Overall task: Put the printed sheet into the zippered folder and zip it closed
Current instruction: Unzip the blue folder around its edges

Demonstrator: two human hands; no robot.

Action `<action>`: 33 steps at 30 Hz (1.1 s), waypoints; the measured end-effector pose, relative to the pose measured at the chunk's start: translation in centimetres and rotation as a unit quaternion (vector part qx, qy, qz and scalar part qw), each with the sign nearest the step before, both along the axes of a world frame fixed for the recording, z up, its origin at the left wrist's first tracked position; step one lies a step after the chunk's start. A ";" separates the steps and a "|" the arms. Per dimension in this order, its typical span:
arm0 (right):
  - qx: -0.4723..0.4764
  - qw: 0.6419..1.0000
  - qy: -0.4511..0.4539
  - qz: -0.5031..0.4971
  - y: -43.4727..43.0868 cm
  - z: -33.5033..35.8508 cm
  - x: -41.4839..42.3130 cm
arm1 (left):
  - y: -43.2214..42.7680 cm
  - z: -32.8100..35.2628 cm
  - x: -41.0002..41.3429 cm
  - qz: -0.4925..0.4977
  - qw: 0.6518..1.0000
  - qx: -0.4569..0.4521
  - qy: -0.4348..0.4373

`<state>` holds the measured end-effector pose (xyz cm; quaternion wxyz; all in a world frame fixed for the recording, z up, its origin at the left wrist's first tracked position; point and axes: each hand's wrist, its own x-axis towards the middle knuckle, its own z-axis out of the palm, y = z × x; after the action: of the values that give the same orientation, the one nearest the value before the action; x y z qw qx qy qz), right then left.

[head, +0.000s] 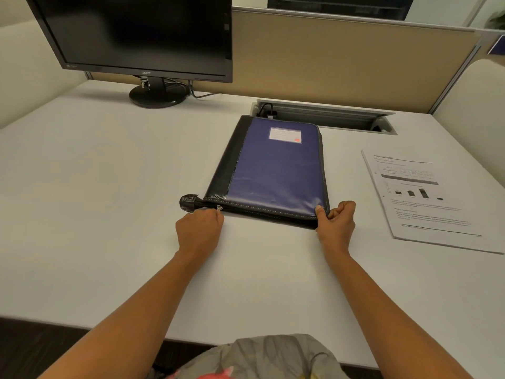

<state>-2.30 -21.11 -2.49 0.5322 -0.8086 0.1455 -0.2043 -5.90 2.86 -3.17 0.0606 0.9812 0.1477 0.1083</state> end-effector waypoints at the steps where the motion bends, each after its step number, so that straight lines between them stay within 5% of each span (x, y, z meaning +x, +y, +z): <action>1: -0.001 1.000 0.000 0.000 0.0 0.0 0.0 | 0.0 0.0 0.0 -0.001 1.000 -0.005 -0.003; 18: 0.017 0.999 0.019 -0.025 -1.0 0.4 0.8 | 1.4 1.4 -0.6 -0.066 0.994 -0.084 0.016; 25: 0.037 0.998 0.023 -0.042 -3.3 0.9 1.8 | 2.6 1.3 -1.1 -0.073 0.960 -0.214 -0.167; 33: -0.036 0.992 -0.070 -0.097 0.2 0.5 -0.6 | 2.0 0.4 0.1 -0.122 0.942 -0.303 -0.075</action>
<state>-2.86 -20.92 -2.01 0.4896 -0.7927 0.1784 -0.3163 -5.80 4.87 -2.75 0.3785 0.9161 0.0472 0.1239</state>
